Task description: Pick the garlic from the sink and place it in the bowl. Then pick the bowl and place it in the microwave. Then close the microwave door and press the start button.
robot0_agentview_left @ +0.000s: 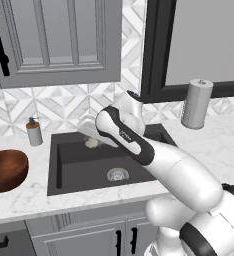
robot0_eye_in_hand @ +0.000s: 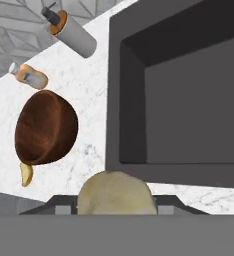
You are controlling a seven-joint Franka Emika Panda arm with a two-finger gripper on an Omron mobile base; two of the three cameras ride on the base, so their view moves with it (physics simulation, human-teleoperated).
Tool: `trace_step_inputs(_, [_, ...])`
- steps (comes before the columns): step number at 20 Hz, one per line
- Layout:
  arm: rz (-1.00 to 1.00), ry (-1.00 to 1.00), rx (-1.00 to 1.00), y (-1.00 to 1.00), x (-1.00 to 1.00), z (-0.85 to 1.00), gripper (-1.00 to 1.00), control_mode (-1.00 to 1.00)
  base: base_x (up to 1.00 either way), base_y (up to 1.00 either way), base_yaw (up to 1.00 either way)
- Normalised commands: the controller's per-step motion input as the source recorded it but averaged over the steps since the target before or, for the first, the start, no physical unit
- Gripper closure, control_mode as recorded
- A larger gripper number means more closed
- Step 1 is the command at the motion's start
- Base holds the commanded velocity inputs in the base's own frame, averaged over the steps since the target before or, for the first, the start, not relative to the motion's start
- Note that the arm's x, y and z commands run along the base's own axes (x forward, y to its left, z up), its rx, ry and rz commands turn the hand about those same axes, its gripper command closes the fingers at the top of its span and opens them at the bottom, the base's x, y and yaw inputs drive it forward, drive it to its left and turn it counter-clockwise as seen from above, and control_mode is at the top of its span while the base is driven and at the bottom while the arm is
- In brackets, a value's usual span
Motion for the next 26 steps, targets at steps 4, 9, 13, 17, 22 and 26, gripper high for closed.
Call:
trace_step_inputs(4, [0.0, 0.14, -0.1, 0.41, 0.0, 0.01, 1.0, -1.0, 0.0, 0.0, 0.0])
trace_step_inputs(9, [0.0, 0.07, 0.0, 0.11, 0.01, 0.0, 1.0, -1.0, 0.0, 0.0, 0.0])
trace_step_inputs(13, [0.0, 0.04, 0.0, 0.09, 0.05, 0.0, 1.0, -1.0, 0.0, 0.0, 0.0])
trace_step_inputs(17, [0.0, 0.01, 0.0, 0.04, 0.03, 0.0, 1.0, -1.0, 0.0, 0.0, 0.0])
trace_step_inputs(22, [0.0, 0.01, -0.01, 0.33, 0.07, 0.01, 1.0, -1.0, 0.0, 0.0, 0.0])
trace_step_inputs(26, [0.0, 0.05, -0.05, 0.62, 0.06, 0.0, 1.0, -1.0, 0.0, 0.0, 0.0])
